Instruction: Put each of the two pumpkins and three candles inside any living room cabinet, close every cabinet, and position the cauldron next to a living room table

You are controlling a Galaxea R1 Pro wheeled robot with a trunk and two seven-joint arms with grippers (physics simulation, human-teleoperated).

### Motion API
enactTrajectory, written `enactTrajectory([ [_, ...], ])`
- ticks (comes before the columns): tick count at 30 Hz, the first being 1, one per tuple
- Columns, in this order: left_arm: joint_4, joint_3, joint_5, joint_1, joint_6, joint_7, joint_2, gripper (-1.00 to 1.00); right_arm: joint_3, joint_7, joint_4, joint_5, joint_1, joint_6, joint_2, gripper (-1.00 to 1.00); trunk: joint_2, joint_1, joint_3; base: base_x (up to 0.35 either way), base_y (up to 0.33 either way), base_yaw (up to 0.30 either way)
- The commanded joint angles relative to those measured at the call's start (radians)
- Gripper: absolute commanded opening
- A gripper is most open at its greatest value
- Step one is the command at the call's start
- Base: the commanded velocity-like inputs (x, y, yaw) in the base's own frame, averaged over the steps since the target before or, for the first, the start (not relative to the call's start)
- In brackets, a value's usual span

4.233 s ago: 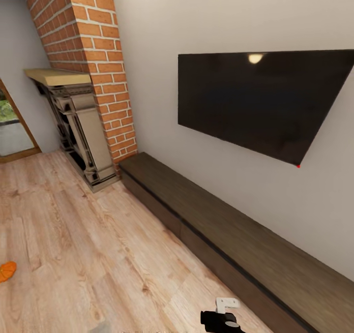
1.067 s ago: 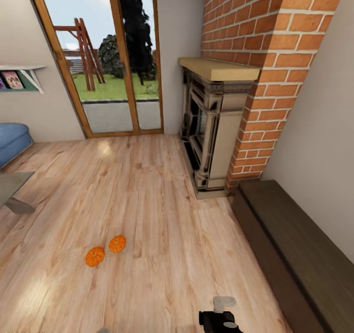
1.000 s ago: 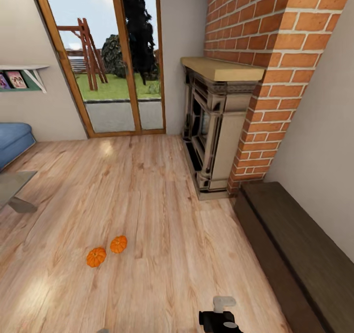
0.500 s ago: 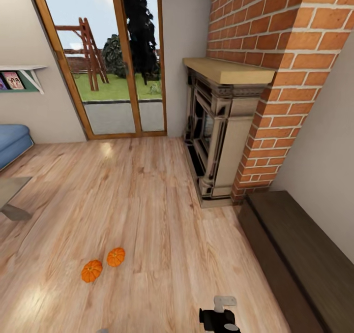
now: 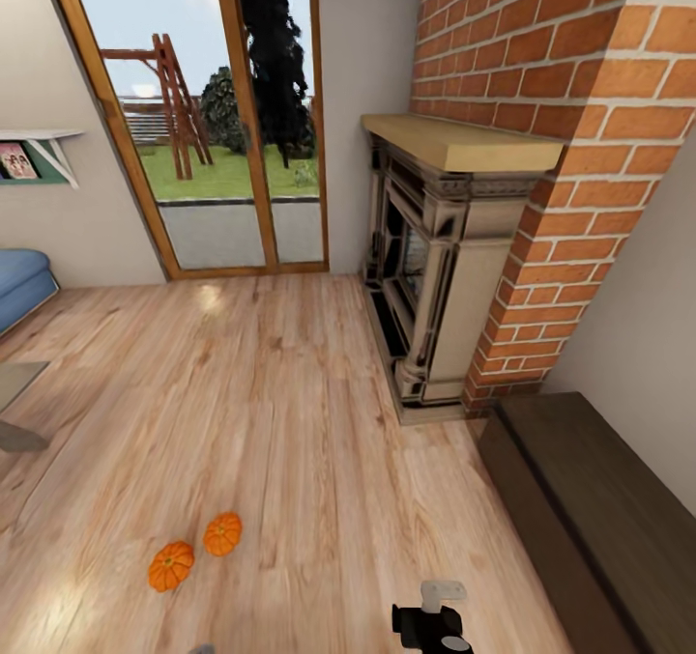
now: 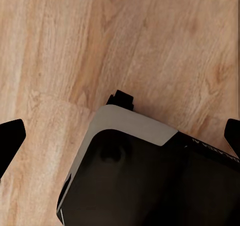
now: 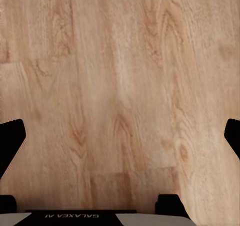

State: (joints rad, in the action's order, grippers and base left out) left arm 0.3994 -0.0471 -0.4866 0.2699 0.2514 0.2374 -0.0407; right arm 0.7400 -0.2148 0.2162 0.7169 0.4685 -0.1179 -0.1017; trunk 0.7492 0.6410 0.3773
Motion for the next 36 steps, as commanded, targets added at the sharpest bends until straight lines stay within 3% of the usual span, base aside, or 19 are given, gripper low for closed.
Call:
enactTrajectory([
  [1, 0.002, -0.005, -0.008, 0.000, 0.005, 0.007, -0.001, 1.00, 0.009, -0.005, 0.000, 0.010, 0.001, -0.005, 0.000, 1.00, 0.001, 0.001, 0.001, 0.285, 0.074, 0.000],
  [15, 0.017, -0.006, -0.006, 0.008, 0.016, 0.007, -0.012, 1.00, 0.008, -0.021, -0.004, 0.013, 0.001, -0.005, -0.002, 1.00, 0.001, 0.001, 0.001, 0.282, 0.008, 0.000],
  [25, 0.032, -0.012, 0.011, 0.131, 0.012, 0.009, -0.036, 1.00, 0.007, -0.110, -0.005, 0.016, 0.001, -0.006, -0.003, 1.00, 0.001, 0.001, 0.001, 0.326, 0.000, 0.000],
  [36, 0.019, -0.019, 0.010, 0.137, -0.019, 0.008, -0.037, 1.00, 0.006, -0.158, -0.003, 0.019, 0.001, -0.010, -0.002, 1.00, 0.001, 0.001, 0.001, 0.233, 0.000, 0.000],
])
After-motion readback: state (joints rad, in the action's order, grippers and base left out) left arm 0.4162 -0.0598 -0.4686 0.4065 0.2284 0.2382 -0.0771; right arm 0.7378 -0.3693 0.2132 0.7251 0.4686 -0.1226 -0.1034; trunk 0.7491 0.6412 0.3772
